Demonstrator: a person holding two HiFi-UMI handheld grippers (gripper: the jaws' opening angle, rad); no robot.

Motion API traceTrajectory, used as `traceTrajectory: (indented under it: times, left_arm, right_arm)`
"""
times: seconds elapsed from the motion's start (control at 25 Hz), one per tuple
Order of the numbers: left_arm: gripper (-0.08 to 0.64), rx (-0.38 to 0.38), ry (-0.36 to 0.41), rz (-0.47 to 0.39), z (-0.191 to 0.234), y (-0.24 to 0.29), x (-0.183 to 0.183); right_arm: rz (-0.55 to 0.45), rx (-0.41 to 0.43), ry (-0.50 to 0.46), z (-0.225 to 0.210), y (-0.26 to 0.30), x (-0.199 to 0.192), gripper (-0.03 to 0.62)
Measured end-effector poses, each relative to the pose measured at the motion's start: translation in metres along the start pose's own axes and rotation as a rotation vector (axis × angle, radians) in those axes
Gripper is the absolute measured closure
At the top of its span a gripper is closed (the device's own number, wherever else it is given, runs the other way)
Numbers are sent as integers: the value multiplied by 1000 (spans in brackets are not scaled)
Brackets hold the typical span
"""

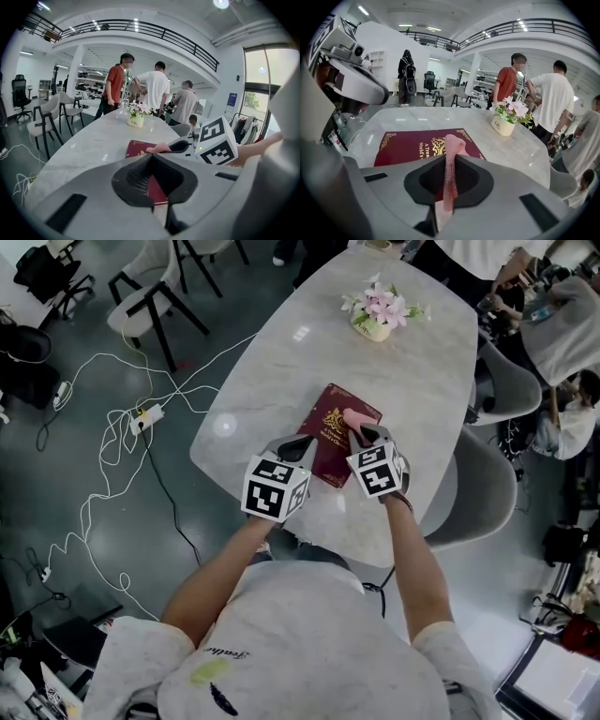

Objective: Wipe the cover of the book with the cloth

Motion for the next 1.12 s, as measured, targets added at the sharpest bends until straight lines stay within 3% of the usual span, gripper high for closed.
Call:
traceTrajectory:
  times: [1.12]
  left_arm:
    - [552, -43, 33, 15, 2, -21, -21]
  right_arm:
    - [6, 10, 37, 50, -19, -12, 573]
Point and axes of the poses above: the fingertips, and each gripper's own axes: y forward along the fingers, z to its left, x out of its top, the point moved 8 cm from there along -y, backward along the fingers, and after that the axes turned 15 degrees about z, right-handed, at the moved point
